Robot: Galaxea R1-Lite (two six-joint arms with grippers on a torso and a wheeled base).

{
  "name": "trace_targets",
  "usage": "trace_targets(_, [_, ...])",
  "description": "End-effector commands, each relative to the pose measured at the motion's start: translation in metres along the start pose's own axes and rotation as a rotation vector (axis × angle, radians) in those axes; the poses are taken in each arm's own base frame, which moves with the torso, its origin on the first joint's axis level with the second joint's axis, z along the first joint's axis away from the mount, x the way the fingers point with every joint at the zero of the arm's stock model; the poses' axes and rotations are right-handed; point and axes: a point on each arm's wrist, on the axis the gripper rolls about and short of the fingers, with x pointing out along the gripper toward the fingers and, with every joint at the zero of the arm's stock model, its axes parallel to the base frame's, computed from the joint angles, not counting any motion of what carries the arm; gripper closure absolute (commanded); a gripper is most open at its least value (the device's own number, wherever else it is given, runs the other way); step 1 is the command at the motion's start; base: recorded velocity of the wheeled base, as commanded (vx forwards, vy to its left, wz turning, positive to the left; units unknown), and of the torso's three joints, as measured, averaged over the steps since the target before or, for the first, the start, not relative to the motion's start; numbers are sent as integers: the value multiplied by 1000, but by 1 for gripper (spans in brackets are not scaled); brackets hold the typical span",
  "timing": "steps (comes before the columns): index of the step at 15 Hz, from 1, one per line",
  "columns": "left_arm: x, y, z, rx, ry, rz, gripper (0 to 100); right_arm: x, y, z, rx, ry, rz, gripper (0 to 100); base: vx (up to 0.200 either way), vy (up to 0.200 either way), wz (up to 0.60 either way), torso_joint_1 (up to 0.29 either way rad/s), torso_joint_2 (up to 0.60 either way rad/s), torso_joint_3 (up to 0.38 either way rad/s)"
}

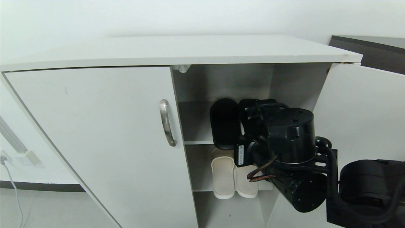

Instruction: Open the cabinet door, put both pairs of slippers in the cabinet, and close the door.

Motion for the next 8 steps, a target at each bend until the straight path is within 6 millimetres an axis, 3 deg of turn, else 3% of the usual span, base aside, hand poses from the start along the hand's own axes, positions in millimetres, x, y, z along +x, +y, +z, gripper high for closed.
trace_targets(1, [0,0,0,-2,-1,0,100,-3,4,-2,-4,3,12,100,0,0,0,0,0,0])
trace_targets(8, [0,0,0,1,-1,-1,100,-2,9,-8,-17,16,21,100,0,0,0,0,0,0])
